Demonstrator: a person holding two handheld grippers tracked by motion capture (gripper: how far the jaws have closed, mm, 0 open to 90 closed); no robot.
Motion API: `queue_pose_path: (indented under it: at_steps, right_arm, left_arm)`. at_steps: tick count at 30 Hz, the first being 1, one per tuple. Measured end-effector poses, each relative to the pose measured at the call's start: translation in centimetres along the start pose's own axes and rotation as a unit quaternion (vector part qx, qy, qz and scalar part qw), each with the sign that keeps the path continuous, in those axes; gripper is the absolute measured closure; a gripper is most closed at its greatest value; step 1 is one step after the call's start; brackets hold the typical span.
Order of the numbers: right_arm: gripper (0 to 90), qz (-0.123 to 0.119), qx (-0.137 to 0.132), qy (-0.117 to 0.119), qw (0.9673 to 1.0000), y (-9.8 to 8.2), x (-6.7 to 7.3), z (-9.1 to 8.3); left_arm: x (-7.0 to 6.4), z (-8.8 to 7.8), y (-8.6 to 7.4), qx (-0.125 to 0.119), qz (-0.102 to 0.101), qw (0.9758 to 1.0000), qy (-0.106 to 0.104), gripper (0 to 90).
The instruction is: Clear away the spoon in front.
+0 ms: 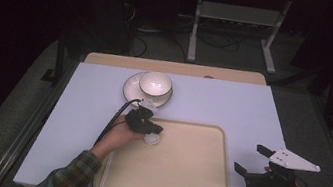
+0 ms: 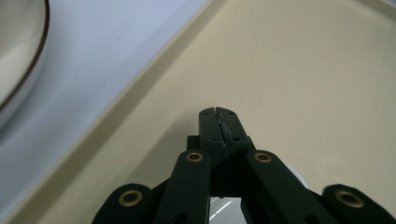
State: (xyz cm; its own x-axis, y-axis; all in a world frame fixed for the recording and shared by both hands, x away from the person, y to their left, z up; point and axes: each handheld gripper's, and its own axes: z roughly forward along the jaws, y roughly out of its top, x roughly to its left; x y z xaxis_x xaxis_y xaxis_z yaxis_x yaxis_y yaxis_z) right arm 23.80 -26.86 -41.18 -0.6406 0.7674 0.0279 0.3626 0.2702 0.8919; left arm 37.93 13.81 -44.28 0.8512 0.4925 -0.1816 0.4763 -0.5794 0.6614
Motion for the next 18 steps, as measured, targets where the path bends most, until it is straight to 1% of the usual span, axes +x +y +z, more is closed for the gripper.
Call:
queue_pose_path:
  at_steps: [1,2,3,4,6,7,11,14,18]
  right_arm:
    - [1.5,0.0,0.0,0.0,1.0,0.0,0.0,0.0]
    - [1.5,0.0,0.0,0.0,1.0,0.0,0.0,0.0]
    - [1.5,0.0,0.0,0.0,1.0,0.0,0.0,0.0]
    - [1.5,0.0,0.0,0.0,1.0,0.0,0.0,0.0]
    - [1.5,0.0,0.0,0.0,1.0,0.0,0.1,0.0]
    - [1.5,0.0,0.0,0.0,1.0,0.0,0.1,0.0]
    - [1.5,0.0,0.0,0.001,1.0,0.0,0.1,0.0]
    - [1.5,-0.001,-0.001,0.0,1.0,0.1,0.1,0.0]
    - [1.5,-0.001,-0.001,-0.001,1.0,0.0,0.1,0.0]
  left_arm:
    - [-0.1,-0.3,-0.5,0.005,0.0,1.0,0.001,89.6]
    - [-0.1,-0.3,-0.5,0.005,0.0,1.0,0.001,89.6]
    - [-0.2,-0.7,-1.0,0.008,-0.001,1.0,-0.001,89.7]
    - [-0.2,-0.7,-1.0,0.008,-0.001,1.0,-0.001,89.6]
    - [-0.4,-1.5,-1.8,0.008,-0.005,1.0,-0.003,89.7]
    - [-0.4,-1.5,-1.8,0.008,-0.005,1.0,-0.003,89.6]
    - [-0.6,-2.3,-2.6,0.014,-0.002,0.9999,0.001,89.6]
    - [-0.8,-3.0,-3.3,0.015,-0.004,0.9999,-0.001,89.7]
    - [-1.1,-3.5,-3.9,0.019,-0.002,0.9998,-0.002,89.7]
